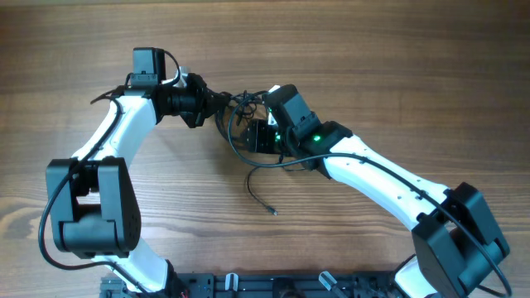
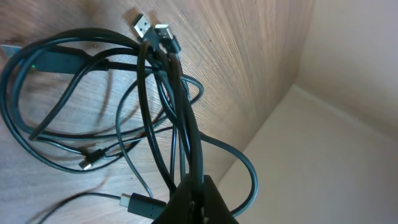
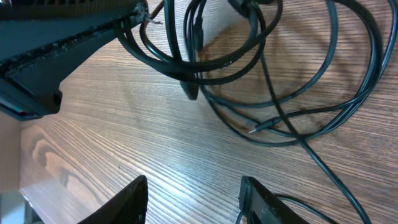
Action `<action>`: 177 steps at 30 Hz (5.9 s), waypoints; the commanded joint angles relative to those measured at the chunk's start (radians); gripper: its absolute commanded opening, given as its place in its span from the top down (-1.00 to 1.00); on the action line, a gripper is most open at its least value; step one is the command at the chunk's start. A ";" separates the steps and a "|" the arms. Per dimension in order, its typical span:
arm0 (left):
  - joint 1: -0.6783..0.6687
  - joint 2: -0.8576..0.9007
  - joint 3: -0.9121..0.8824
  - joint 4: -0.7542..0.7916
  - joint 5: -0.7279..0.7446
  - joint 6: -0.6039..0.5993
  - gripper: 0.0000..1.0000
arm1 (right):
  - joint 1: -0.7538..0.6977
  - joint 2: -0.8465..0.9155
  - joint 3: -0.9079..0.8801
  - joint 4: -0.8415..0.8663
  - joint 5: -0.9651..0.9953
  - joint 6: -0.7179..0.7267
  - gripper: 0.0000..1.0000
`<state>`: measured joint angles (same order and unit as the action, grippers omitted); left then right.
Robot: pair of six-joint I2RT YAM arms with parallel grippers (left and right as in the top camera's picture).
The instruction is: Untangle cables
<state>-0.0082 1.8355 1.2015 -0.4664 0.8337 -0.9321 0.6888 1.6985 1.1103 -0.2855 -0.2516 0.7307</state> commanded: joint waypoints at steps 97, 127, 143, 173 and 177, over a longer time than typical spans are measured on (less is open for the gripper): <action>-0.016 -0.077 0.001 -0.096 -0.181 0.472 -1.00 | -0.244 0.125 0.031 -0.399 -0.085 -0.312 -0.73; -0.367 -0.074 0.001 0.006 -0.890 0.111 0.78 | -0.377 0.127 0.027 -0.384 -0.111 -0.390 -0.87; -0.319 -0.080 0.001 0.084 -0.353 0.695 0.92 | -0.402 0.099 0.030 -0.383 -0.132 -0.417 -0.25; 0.122 -0.089 -0.005 -0.002 0.401 0.977 0.92 | -0.326 -0.083 -0.007 -0.212 -0.327 -0.402 -0.06; 0.122 -0.089 -0.005 -0.002 0.412 0.977 0.92 | -0.269 -0.032 -0.007 -0.140 -0.167 -0.380 -0.05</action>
<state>0.1104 1.7725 1.2015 -0.4679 1.2003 0.0250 0.3786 1.6115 1.1152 -0.4656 -0.5781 0.3172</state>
